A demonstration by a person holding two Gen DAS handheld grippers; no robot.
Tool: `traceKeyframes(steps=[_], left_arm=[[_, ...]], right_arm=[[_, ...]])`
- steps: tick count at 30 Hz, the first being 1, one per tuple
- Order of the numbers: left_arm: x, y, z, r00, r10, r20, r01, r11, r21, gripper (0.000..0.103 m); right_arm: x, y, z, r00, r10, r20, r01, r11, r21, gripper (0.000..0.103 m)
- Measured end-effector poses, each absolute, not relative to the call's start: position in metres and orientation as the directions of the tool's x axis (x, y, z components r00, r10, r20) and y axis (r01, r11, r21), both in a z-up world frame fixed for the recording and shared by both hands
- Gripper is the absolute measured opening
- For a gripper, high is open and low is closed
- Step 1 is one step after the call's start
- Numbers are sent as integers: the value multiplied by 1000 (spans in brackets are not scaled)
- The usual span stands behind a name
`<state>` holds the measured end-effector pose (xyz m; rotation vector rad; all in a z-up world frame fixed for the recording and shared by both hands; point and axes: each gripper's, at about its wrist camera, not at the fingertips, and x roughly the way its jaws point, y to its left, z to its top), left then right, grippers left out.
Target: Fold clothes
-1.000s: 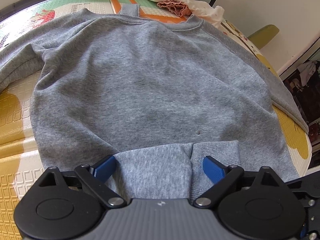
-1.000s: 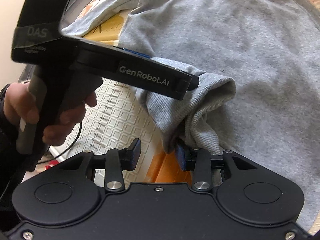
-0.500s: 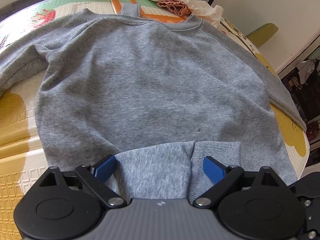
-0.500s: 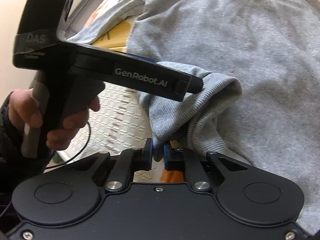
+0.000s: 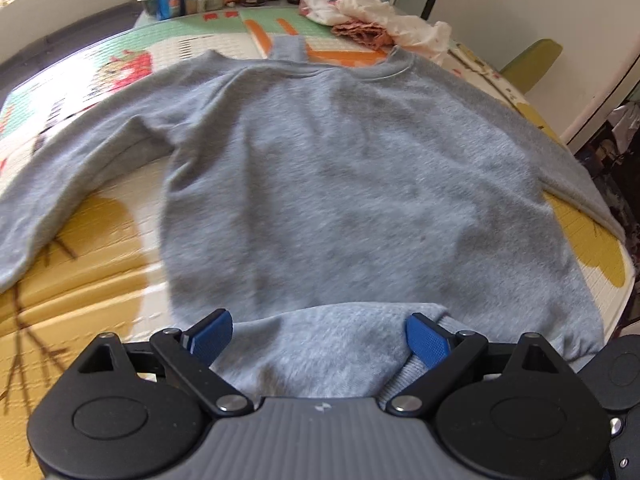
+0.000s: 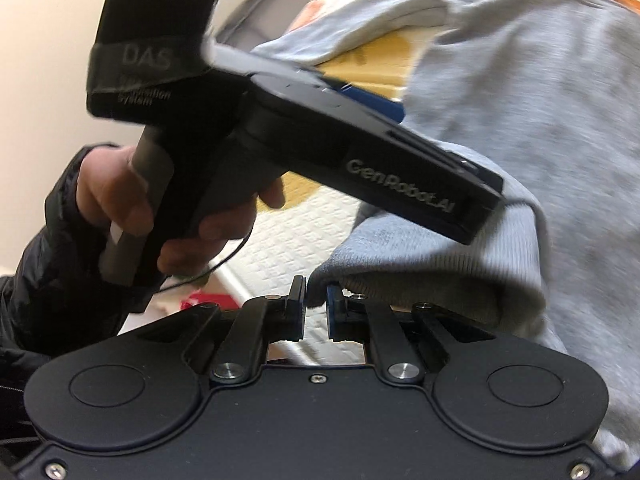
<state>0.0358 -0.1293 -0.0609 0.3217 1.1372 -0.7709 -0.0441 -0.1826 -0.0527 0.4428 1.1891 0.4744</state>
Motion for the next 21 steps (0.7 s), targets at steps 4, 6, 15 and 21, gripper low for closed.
traceKeyframes(steps=[4, 6, 15, 21], left_arm=[[34, -109, -61, 223, -338, -914, 687, 720, -98, 95], [34, -99, -63, 227, -317, -921, 678, 730, -84, 95], [28, -65, -74, 221, -292, -931, 631, 770, -92, 95], [19, -48, -76, 215, -306, -927, 629, 770, -109, 95]], right_arm=[[-41, -158, -53, 259, 591, -764, -177, 806, 564, 3], [-40, -146, -53, 239, 602, -762, -207, 798, 566, 3], [-36, -123, -50, 213, 593, -776, -278, 798, 534, 6], [-39, -146, -43, 248, 542, -803, -244, 837, 490, 17]])
